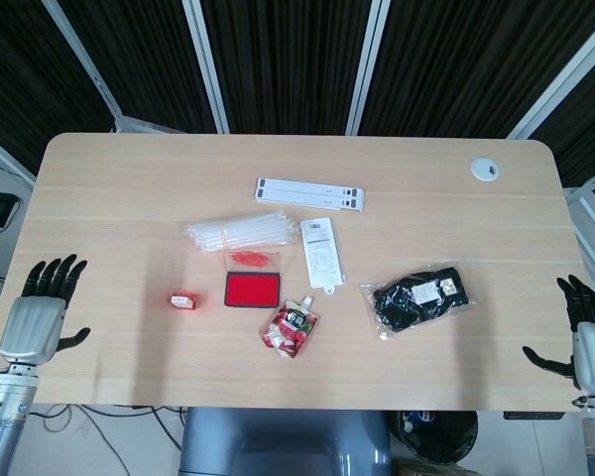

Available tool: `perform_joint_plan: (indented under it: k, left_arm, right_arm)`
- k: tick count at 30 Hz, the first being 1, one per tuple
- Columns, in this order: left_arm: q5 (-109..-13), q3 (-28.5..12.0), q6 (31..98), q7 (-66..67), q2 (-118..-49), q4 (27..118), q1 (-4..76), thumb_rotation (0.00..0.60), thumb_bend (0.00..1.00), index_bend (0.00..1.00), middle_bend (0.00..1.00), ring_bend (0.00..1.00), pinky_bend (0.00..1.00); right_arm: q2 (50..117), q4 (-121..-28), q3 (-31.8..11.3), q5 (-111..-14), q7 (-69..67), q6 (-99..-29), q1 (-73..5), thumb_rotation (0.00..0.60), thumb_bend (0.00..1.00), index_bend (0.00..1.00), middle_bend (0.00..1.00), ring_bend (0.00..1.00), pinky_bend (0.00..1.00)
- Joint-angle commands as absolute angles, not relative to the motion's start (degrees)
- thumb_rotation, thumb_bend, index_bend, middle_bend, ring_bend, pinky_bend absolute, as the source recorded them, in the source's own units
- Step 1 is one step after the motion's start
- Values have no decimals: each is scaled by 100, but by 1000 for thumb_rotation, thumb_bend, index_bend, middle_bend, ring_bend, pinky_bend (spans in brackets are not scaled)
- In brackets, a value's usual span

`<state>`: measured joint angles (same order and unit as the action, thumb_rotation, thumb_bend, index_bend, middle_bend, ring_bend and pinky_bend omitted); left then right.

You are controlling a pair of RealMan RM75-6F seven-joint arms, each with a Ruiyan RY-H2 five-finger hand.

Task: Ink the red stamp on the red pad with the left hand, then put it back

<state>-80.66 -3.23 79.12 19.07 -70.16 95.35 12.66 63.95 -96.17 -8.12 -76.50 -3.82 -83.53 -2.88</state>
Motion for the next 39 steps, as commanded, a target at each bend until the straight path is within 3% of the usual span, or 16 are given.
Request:
perform_joint_plan:
  k: [1, 6, 11, 21, 39]
  left_arm:
    - [-8027, -351, 7846, 1974, -7020, 9551, 1317, 600, 85, 0, 0, 0, 0]
    - [-7927, -422, 7569, 2205, -7024, 9626, 1512, 600, 90, 0, 0, 0, 12]
    - [-7711, -533, 7070, 2566, -7147, 9665, 1861, 600, 109, 79, 31, 12, 96]
    - [-7033, -666, 6187, 3327, -7780, 9412, 2499, 600, 168, 230, 194, 117, 176]
    - [-6357, -706, 5881, 3972, -8614, 8798, 3039, 600, 230, 380, 359, 194, 248]
  right_arm:
    - [6393, -9623, -810, -7650, -391, -8354, -283, 600, 53, 0, 0, 0, 198]
    - [6380, -9621, -814, -7626, -447, -8318, -287, 600, 63, 0, 0, 0, 199]
    - [6363, -9626, -824, -7595, -514, -8259, -302, 600, 64, 0, 0, 0, 199]
    - [6350, -9651, -841, -7553, -548, -8239, -304, 600, 89, 0, 0, 0, 199]
    - [6342, -9698, -861, -7534, -607, -8208, -320, 600, 109, 0, 0, 0, 199]
